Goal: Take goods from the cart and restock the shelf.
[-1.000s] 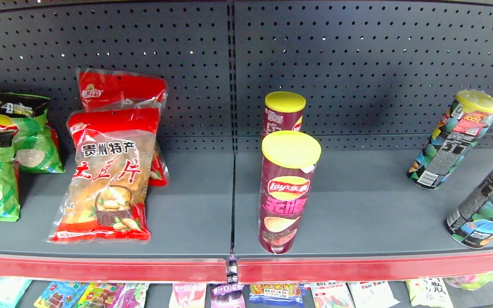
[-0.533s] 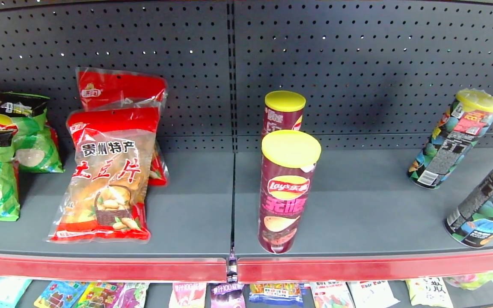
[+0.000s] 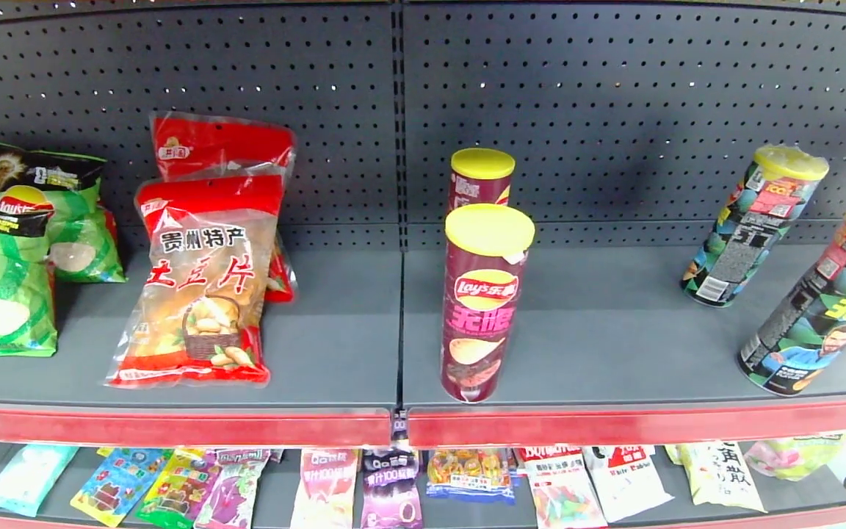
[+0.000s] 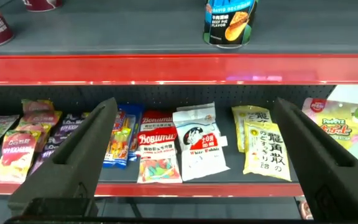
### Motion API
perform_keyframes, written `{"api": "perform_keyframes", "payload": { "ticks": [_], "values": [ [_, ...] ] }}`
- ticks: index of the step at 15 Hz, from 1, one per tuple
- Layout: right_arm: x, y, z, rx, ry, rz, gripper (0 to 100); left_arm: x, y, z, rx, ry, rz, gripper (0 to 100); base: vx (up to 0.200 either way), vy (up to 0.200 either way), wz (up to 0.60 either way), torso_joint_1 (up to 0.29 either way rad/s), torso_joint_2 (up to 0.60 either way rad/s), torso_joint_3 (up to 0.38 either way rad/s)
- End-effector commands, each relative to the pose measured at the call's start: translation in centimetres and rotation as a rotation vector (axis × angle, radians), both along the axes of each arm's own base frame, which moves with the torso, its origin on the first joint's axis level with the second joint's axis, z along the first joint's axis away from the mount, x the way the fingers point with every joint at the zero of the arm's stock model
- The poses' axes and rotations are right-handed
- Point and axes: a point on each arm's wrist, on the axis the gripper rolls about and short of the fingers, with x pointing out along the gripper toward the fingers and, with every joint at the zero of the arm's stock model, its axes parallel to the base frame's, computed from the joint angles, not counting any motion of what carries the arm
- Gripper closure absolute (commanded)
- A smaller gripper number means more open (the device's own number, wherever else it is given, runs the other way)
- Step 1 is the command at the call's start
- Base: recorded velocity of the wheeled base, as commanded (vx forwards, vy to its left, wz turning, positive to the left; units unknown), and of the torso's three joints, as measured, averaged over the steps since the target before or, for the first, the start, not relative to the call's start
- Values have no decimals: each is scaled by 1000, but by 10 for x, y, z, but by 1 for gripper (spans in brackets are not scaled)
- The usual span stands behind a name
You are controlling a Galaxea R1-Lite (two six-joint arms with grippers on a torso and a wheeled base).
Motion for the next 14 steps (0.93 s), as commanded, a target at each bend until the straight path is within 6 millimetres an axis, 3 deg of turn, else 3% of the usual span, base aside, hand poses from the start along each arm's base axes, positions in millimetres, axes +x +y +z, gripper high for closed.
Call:
{"api": "perform_keyframes", "payload": {
  "ticks": [1, 14],
  "values": [
    [0, 0, 0, 2, -1, 1, 0, 0, 0, 0, 0, 1, -2, 0, 0, -200, 0, -2, 2, 7],
    [0, 0, 0, 5, -1, 10, 0, 0, 0, 0, 2, 1, -2, 0, 0, -200, 0, 6, 3, 1]
  ]
}}
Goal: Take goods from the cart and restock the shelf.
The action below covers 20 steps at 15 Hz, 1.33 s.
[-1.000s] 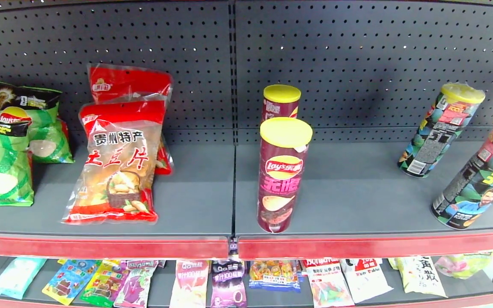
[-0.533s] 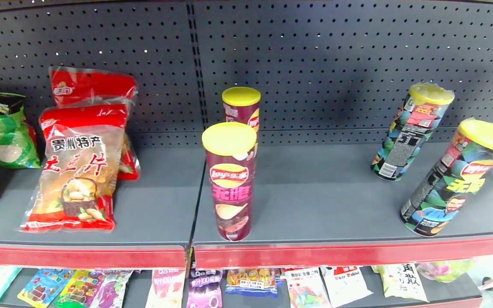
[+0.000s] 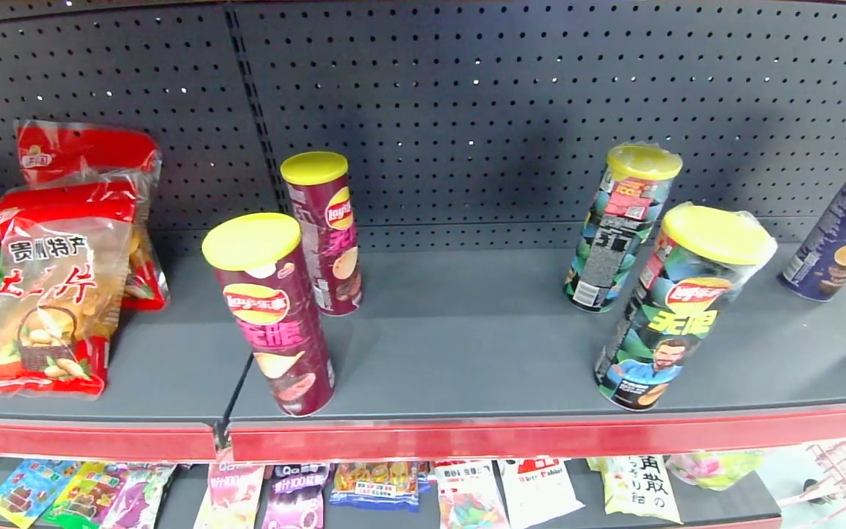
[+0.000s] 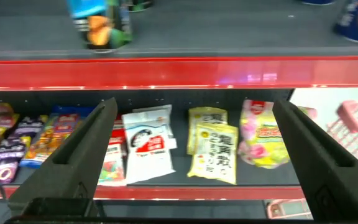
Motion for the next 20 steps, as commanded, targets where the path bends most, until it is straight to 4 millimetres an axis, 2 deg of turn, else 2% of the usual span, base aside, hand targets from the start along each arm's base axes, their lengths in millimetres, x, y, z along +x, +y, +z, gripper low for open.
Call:
{"api": "perform_keyframes", "payload": {
  "ticks": [1, 12, 20],
  "values": [
    [0, 0, 0, 0, -1, 1, 0, 0, 0, 0, 0, 1, 0, 0, 0, -200, 0, 7, 2, 2],
    [0, 0, 0, 0, 0, 0, 0, 0, 0, 0, 0, 1, 0, 0, 0, -200, 0, 2, 2, 3],
    [0, 0, 0, 1, -1, -2, 0, 0, 0, 0, -5, 1, 0, 0, 0, 0, 0, 0, 0, 0]
  ]
}}
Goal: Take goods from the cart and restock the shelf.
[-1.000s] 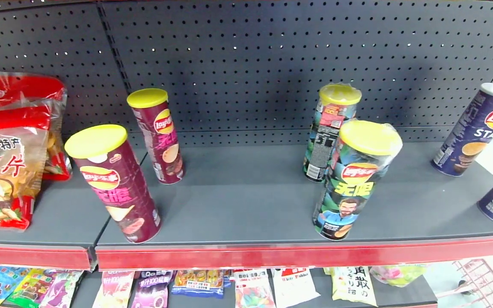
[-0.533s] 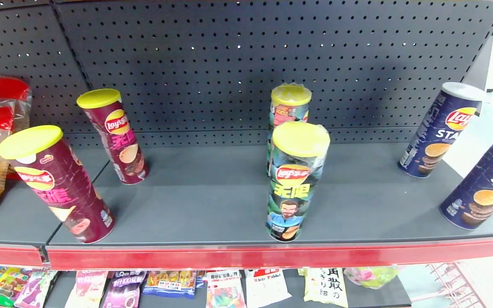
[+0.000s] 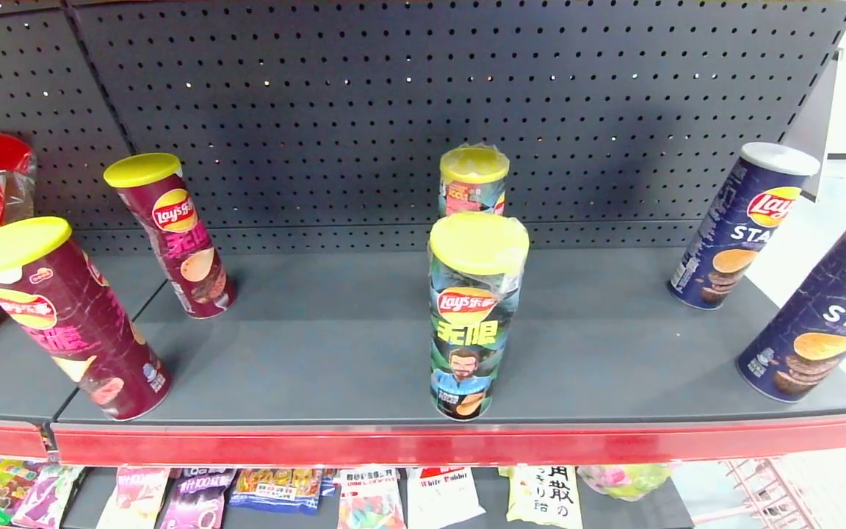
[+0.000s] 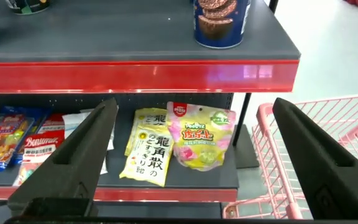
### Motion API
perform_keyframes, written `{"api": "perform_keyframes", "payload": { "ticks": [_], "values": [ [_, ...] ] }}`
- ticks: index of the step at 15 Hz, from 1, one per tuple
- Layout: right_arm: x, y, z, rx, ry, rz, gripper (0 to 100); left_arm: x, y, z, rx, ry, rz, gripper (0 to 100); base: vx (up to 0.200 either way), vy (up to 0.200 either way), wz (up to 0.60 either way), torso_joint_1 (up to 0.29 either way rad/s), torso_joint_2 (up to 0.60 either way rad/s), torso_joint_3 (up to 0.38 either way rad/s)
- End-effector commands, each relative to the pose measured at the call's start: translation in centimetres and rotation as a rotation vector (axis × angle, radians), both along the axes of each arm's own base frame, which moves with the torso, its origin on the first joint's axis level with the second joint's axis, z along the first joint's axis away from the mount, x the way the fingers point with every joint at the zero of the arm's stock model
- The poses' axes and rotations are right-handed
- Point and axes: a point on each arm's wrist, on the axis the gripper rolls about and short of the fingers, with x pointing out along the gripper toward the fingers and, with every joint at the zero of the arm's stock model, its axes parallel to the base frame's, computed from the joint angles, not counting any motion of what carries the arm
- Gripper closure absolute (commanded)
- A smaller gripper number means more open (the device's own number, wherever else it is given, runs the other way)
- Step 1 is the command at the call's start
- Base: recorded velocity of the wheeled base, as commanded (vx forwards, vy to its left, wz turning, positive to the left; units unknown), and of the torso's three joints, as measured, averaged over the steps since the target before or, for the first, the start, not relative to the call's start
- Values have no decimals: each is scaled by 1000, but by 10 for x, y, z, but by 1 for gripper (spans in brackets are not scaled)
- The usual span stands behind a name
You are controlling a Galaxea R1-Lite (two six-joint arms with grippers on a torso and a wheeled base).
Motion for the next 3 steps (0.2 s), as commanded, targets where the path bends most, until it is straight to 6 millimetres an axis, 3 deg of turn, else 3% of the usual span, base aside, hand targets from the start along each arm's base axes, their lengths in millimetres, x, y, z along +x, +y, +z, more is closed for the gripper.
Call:
{"api": "perform_keyframes", "payload": {
  "ticks": [1, 3],
  "values": [
    [0, 0, 0, 0, -1, 0, 0, 0, 0, 0, -2, 1, 0, 0, 0, 0, 0, 0, 0, 0],
    [0, 0, 0, 0, -1, -1, 0, 0, 0, 0, -2, 1, 0, 0, 0, 0, 0, 0, 0, 0]
  ]
}}
